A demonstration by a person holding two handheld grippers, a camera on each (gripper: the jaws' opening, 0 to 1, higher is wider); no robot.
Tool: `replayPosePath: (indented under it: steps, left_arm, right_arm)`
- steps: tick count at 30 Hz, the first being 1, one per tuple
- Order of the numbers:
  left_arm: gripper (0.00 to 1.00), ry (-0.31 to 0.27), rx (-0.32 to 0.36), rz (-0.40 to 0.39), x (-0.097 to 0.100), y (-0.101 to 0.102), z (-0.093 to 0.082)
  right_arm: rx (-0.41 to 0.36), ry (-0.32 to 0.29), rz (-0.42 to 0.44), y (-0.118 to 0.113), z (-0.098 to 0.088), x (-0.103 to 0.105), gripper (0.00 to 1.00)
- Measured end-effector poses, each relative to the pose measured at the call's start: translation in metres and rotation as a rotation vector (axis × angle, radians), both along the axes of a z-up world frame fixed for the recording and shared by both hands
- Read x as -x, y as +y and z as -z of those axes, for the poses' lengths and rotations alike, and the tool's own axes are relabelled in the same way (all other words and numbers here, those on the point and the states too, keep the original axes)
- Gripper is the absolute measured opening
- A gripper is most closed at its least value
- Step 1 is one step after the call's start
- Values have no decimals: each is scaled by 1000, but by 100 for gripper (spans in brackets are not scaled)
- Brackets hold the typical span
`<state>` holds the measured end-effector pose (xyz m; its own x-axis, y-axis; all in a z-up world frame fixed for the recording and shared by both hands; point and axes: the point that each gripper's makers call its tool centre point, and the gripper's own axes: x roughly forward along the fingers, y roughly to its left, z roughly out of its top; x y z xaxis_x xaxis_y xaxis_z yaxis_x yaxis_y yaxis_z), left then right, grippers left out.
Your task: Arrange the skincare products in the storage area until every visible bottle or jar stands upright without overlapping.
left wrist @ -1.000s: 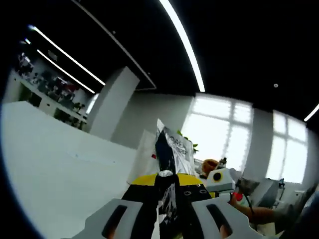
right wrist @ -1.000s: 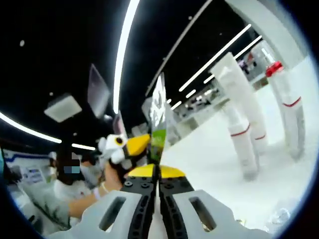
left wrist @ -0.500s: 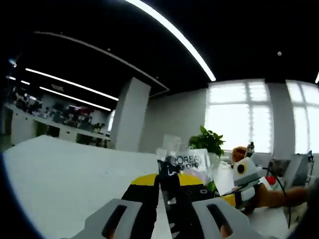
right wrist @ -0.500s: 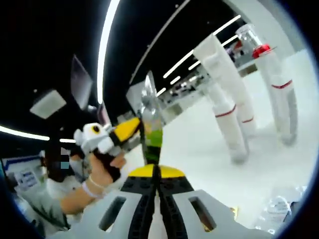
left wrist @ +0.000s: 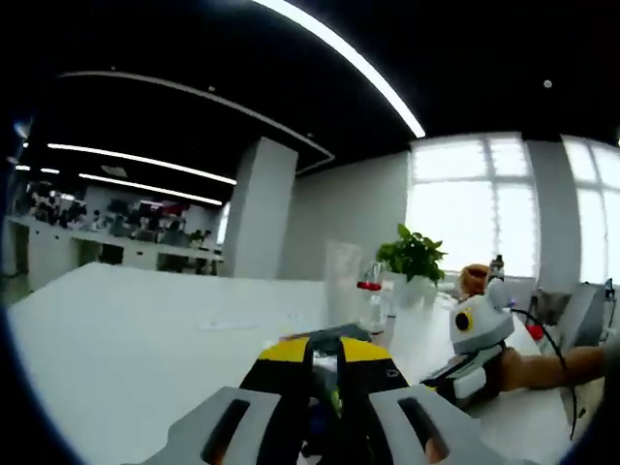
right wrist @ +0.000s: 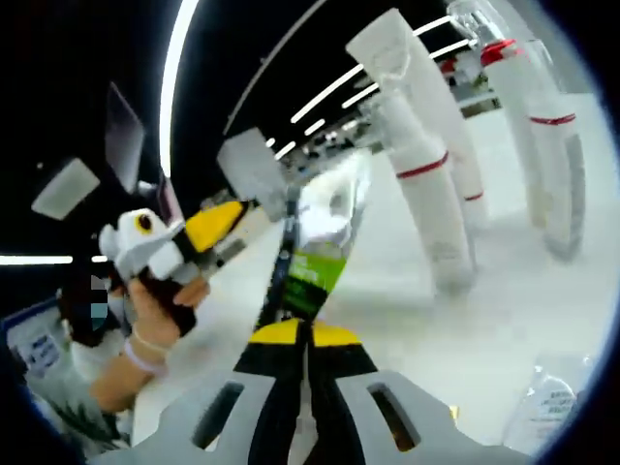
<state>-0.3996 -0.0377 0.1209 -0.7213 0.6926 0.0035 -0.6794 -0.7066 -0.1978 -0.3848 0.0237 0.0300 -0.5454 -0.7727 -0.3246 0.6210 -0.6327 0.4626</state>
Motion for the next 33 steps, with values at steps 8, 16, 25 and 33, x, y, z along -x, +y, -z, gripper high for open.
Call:
replayPosePath:
  steps: [8, 16, 25, 33]
  left_arm:
    - [10, 77, 169, -23, -4, 10, 7]
    - [10, -62, 211, -7, 1, 9, 36]
    - [4, -208, 290, 26, -7, 15, 69]
    - [3, -296, 332, 57, -13, 19, 92]
  right_arm:
    - [-71, -97, 28, -6, 5, 29, 0]
    - [-260, -56, -18, -12, 5, 34, 1]
    - [-348, 38, 12, -9, -9, 42, 8]
    - [-317, 142, 102, 2, -21, 48, 9]
